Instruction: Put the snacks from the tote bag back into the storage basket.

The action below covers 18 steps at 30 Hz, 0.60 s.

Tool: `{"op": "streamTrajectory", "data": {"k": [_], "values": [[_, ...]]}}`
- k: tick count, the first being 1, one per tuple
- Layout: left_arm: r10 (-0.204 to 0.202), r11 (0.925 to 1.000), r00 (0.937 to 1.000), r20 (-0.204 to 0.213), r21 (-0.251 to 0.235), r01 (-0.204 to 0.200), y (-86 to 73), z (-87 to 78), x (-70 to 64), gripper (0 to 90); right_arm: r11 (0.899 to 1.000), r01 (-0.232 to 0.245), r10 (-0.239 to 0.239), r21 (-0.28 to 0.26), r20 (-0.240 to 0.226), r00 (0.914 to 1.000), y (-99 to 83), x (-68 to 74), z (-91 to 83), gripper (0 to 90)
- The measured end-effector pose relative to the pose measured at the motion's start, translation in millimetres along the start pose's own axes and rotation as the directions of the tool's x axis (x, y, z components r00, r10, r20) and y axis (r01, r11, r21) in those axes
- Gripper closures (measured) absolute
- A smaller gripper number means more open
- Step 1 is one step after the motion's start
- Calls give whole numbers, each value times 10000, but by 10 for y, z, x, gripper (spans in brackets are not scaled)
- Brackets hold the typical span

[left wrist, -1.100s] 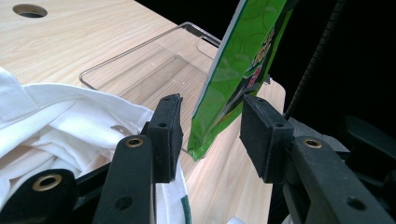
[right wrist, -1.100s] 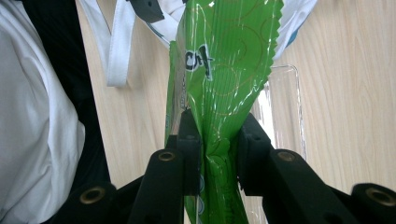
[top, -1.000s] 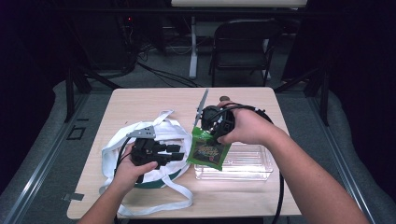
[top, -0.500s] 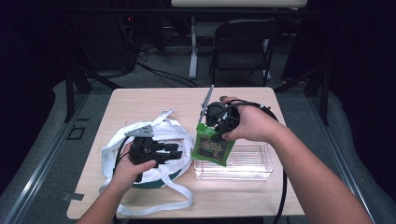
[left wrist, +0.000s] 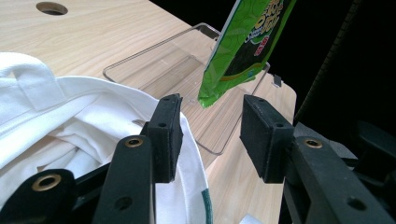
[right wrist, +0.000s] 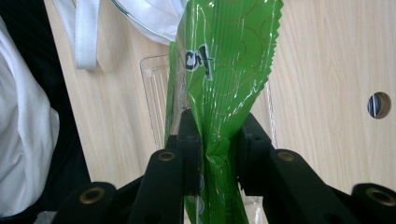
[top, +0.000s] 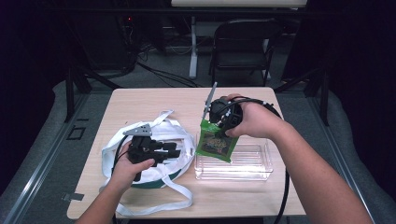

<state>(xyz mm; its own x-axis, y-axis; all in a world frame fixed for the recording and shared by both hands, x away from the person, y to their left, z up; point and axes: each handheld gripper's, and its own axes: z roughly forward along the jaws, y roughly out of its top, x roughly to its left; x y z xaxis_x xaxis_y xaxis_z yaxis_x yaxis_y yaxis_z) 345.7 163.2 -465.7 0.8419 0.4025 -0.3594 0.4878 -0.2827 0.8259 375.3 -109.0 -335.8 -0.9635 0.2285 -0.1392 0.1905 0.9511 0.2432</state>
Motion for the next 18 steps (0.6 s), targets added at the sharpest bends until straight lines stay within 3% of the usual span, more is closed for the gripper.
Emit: {"op": "streamTrajectory", "data": {"k": [18], "values": [[-84, 10000, 9998, -153, 3, 84, -11, -22, 53, 580, 9997, 95, -102, 219, 311, 9995, -40, -96, 33, 744]]}}
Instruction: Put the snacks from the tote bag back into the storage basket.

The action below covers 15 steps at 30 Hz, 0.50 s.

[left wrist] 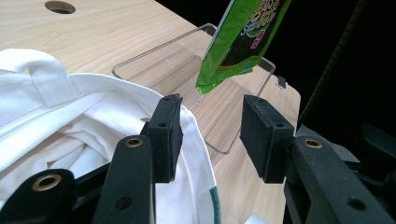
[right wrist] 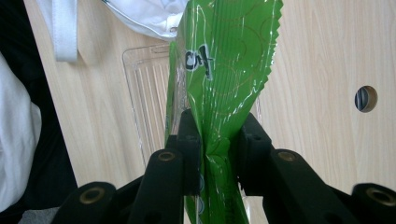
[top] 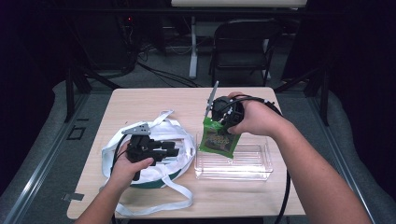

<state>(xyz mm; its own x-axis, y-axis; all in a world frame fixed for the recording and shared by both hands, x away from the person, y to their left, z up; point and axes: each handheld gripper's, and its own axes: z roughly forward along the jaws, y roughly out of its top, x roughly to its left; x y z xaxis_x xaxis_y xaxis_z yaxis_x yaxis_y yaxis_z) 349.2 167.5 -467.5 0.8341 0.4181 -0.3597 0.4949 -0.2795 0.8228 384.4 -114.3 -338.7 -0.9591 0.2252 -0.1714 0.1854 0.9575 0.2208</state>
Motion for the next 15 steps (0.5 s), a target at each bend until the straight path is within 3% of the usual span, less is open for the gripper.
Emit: {"op": "streamTrajectory", "data": {"k": [15], "values": [[-143, 9999, 9999, -71, -59, 143, -10, -15, 39, 580, 9998, 122, -127, 155, 386, 9992, -27, -85, 68, 744]]}}
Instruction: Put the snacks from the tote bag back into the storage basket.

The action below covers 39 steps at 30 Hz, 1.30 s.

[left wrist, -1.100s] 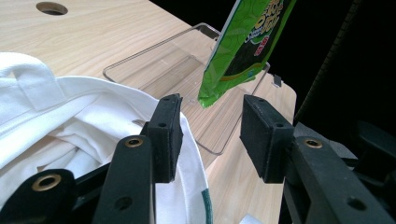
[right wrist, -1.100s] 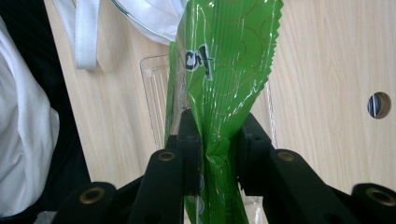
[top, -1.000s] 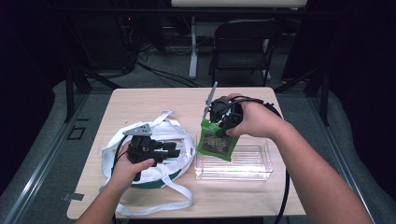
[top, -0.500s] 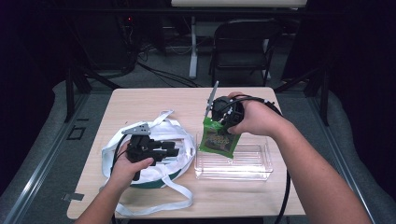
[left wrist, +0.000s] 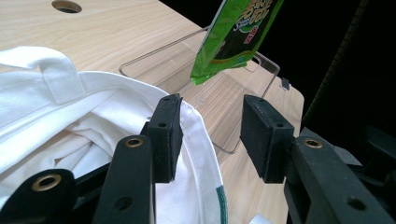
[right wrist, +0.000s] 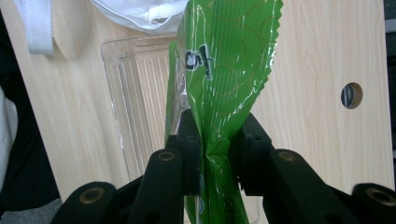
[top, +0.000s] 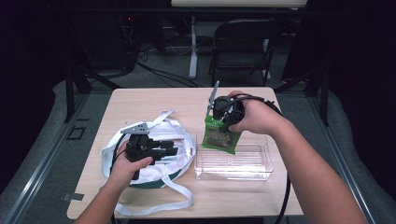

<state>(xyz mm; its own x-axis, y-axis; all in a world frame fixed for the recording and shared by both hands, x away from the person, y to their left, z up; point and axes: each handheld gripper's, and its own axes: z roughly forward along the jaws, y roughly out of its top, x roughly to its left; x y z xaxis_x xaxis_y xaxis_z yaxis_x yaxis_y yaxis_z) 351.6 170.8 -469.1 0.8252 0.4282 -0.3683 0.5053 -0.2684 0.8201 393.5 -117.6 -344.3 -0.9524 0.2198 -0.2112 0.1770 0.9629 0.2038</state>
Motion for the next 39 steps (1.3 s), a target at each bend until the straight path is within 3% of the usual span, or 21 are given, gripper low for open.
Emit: {"op": "streamTrajectory", "data": {"k": [27, 39], "values": [[-174, 9996, 9994, -289, -217, 168, -25, -96, 76, 580, 9982, 534, -544, 267, 422, 9976, 55, -138, 293, 742], [-309, 9992, 9983, -495, -274, 296, -66, -157, 102, 580, 9937, 981, -1004, 535, 416, 9941, 59, -177, 531, 741]]}}
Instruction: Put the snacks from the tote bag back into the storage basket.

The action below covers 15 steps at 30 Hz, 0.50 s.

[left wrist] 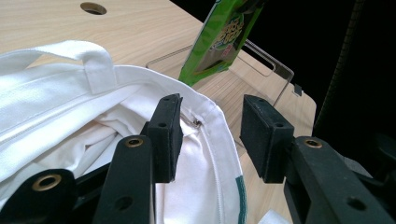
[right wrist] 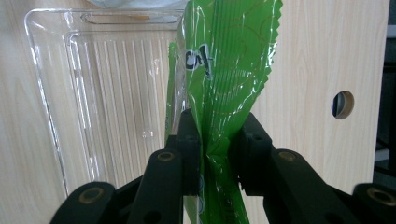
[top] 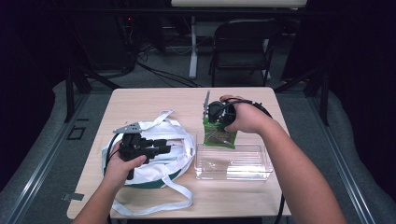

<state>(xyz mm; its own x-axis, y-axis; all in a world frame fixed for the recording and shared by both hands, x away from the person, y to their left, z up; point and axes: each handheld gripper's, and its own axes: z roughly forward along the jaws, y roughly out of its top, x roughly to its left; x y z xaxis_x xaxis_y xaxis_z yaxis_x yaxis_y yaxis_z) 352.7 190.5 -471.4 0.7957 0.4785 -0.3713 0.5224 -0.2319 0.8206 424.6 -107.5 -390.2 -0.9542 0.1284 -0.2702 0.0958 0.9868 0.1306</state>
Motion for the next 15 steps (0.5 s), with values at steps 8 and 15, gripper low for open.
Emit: {"op": "streamTrajectory", "data": {"k": [8, 15], "values": [[-54, 10000, 9999, -100, -33, 53, -18, -37, 14, 581, 9995, 300, -300, 75, 37, 9995, 39, -20, 108, 740], [-108, 9999, 9998, -161, -80, 107, -34, -71, 25, 581, 9993, 380, -381, 19, 29, 9993, 74, -33, 219, 740]]}}
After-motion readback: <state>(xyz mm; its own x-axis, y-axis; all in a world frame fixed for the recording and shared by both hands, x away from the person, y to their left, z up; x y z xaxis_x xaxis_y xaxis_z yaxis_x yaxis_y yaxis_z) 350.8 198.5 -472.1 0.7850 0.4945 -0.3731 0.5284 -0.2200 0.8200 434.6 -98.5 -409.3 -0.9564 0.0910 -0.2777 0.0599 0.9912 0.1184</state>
